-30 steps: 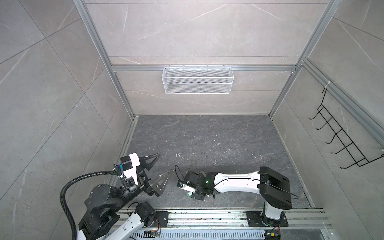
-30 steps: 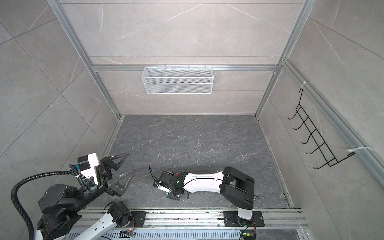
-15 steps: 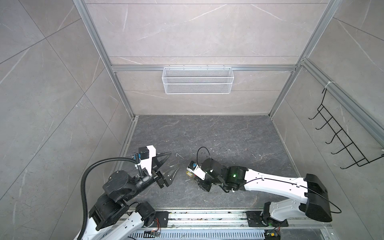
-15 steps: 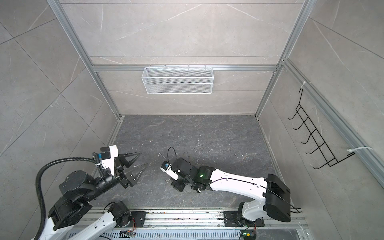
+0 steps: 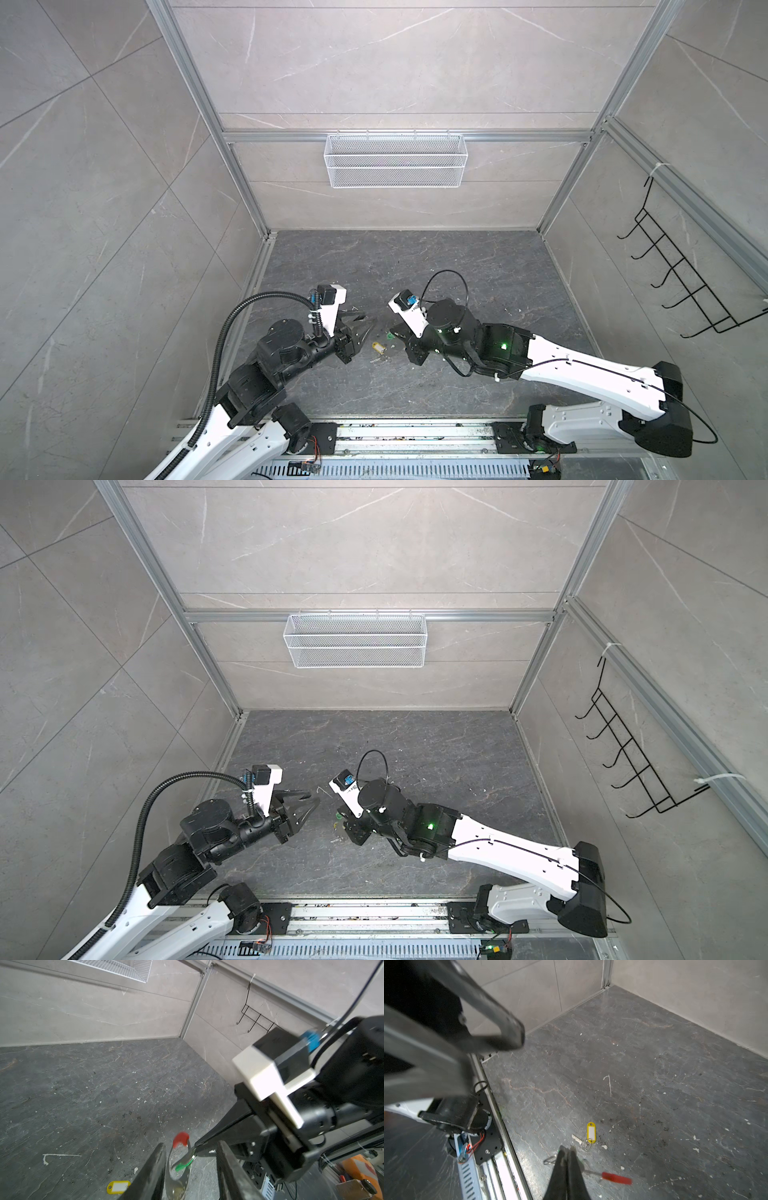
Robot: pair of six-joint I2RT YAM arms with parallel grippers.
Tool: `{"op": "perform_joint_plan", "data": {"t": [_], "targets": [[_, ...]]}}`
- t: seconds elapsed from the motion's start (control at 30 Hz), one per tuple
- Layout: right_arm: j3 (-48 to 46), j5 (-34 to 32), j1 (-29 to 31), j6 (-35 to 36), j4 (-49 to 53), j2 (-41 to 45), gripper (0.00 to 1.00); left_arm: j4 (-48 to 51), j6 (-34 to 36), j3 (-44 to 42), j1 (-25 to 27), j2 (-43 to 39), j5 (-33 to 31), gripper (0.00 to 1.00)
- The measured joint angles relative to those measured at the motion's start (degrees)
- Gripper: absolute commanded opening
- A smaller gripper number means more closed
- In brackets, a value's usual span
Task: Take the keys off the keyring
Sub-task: 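Lift the red-gripped ring with the right gripper while the left gripper reaches toward it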
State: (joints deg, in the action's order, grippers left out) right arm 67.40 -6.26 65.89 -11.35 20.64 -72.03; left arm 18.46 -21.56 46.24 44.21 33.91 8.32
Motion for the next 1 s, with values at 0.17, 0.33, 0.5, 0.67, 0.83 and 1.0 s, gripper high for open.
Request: {"op": "perform_joint_plan", "data": {"t": [0.17, 0.33, 0.5, 0.67, 0.83, 1.0], "targets": [[2.21, -0.61, -1.27, -1.4, 0.72, 0.98, 0.0, 0.0, -0.15, 0.0, 0.0, 1.9, 1.38, 0.37], [2.69, -0.61, -2.78, -2.73, 0.96, 2.38, 0.0, -0.44, -0.72, -0.09, 0.0, 2.38, 4.28, 0.44], [2.97, -0.63, -3.5, -4.28, 0.96, 3.15, 0.0, -2.54, -1.46, -1.29, 0.22, 2.54, 7.54, 0.41], [3.02, -0.63, -3.63, -5.49, 0.94, 3.15, 0.0, -4.33, -2.14, -1.62, 1.27, 4.87, 9.33, 0.54], [3.02, -0.59, -3.63, -5.86, 0.92, 3.15, 0.0, -6.34, -2.67, -2.38, 2.86, 7.45, 9.53, 0.46], [3.02, -0.37, -3.63, -5.88, 0.9, 3.15, 0.0, -6.56, -2.49, -2.62, 3.13, 8.63, 7.19, 0.42]]}}
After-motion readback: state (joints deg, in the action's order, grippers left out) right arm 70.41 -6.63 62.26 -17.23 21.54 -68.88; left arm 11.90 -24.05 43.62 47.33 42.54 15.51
